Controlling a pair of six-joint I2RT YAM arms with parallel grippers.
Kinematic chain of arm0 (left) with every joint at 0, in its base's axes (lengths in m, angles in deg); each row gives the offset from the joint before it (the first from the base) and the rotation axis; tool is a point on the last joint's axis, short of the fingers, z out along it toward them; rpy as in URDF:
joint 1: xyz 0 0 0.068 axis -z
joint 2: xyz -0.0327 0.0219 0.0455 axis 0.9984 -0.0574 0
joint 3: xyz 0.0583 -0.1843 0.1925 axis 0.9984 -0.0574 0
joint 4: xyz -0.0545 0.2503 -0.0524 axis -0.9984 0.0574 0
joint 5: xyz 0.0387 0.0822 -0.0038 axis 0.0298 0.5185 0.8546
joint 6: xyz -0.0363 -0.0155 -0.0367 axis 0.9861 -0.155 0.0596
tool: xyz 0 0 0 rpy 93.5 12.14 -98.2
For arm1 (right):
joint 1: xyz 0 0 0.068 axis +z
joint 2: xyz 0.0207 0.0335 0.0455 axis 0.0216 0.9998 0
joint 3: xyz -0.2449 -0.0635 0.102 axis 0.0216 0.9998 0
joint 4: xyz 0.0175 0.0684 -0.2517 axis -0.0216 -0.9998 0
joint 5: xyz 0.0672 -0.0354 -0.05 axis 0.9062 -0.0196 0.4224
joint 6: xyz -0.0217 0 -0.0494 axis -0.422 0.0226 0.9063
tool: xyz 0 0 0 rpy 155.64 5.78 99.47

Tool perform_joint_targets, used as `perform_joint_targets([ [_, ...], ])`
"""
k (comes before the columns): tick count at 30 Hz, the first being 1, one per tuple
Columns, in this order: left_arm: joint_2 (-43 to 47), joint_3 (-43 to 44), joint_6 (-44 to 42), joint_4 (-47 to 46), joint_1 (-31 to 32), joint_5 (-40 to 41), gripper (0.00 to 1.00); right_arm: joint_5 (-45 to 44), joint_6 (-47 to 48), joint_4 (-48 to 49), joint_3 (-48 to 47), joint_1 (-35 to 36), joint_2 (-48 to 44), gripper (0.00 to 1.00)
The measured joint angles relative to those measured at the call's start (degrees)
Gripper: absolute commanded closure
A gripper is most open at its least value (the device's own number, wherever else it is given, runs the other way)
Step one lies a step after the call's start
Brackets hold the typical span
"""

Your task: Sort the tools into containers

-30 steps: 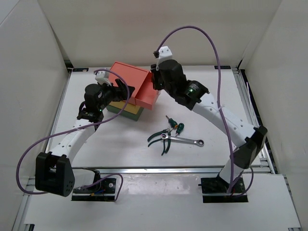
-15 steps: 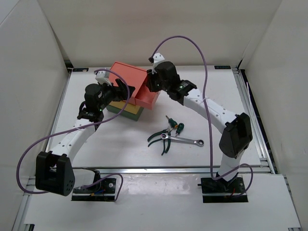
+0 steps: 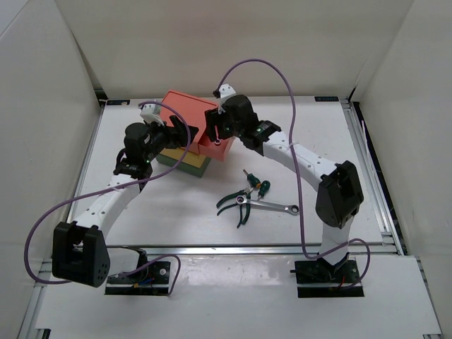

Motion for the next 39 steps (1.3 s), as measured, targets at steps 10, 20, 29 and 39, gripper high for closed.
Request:
perform_joint_targets([
  [10, -0.02, 0.02, 0.0, 0.0, 0.0, -0.11, 0.01, -12.76, 1.84, 1.7, 17.25, -0.76, -24.68, 0.1],
  [20, -0.15, 0.02, 0.02, -0.15, -0.11, -0.81, 0.01, -19.5, -5.97, 0.57, 54.77, 3.41, -38.42, 0.08],
  [29, -0.74, 0.02, 0.02, -1.11, -0.11, -1.57, 0.01, -32.15, -11.28, -3.91, 58.66, 15.63, -34.82, 0.07],
  [39, -0.94, 0.02, 0.0, -1.36, -0.11, -1.7, 0.01, -45.44, -13.55, -8.79, 52.59, 23.74, -18.05, 0.08],
])
